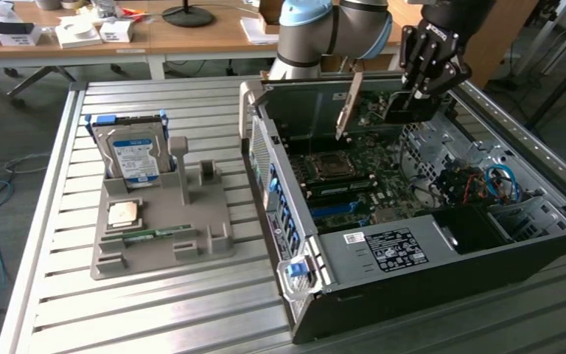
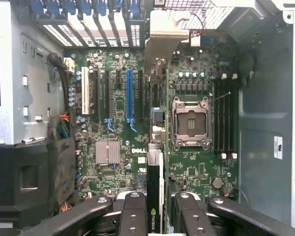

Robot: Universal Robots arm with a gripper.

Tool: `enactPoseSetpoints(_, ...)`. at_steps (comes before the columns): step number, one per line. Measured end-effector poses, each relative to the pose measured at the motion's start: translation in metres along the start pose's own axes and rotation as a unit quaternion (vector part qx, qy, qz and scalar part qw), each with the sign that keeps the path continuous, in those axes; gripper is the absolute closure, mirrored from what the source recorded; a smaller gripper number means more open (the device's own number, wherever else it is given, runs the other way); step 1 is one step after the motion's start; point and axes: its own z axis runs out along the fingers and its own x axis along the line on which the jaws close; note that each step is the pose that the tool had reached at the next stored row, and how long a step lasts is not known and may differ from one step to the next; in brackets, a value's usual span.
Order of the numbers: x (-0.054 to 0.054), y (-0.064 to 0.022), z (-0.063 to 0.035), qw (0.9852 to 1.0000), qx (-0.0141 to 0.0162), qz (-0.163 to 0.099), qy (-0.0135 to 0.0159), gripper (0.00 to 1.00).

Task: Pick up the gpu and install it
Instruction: 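Insert the gpu into the slot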

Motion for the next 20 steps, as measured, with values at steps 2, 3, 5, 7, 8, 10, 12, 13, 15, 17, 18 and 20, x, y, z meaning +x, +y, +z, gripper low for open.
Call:
enactPoseSetpoints(2, 0.0001, 0.0009, 0.0014, 1.0, 0.0002, 0.0, -0.0002, 0.73)
enactPoseSetpoints(3, 0.0001, 0.0013, 0.0021, 1.0, 0.0003, 0.0, -0.0002, 0.73)
enactPoseSetpoints(5, 0.0002, 0.0024, 0.0036, 1.0, 0.0005, 0.0, -0.0001, 0.73)
enactPoseSetpoints(7, 0.0002, 0.003, 0.0043, 1.0, 0.0006, 0.0, -0.0001, 0.73)
enactPoseSetpoints(8, 0.0002, 0.003, 0.0043, 1.0, 0.0007, 0.0, -0.0001, 0.73)
enactPoseSetpoints(10, 0.0002, 0.003, 0.0043, 1.0, 0.0006, 0.0, -0.0001, 0.73)
enactPoseSetpoints(12, 0.0002, 0.003, 0.0044, 1.0, 0.0007, 0.0, -0.0001, 0.73)
enactPoseSetpoints(13, 0.0002, 0.0032, 0.0046, 1.0, 0.0007, 0.0, -0.0002, 0.73)
enactPoseSetpoints(15, 0.0003, 0.0041, 0.0054, 1.0, 0.0011, 0.0, -0.0002, 0.73)
enactPoseSetpoints(17, 0.0003, 0.0053, 0.0062, 1.0, 0.0016, 0.0, -0.0002, 0.73)
enactPoseSetpoints(18, 0.0003, 0.0059, 0.0066, 1.0, 0.0019, 0.0, -0.0002, 0.73)
enactPoseSetpoints(20, 0.0004, 0.0071, 0.0076, 1.0, 0.0024, 0.0, -0.0002, 0.73)
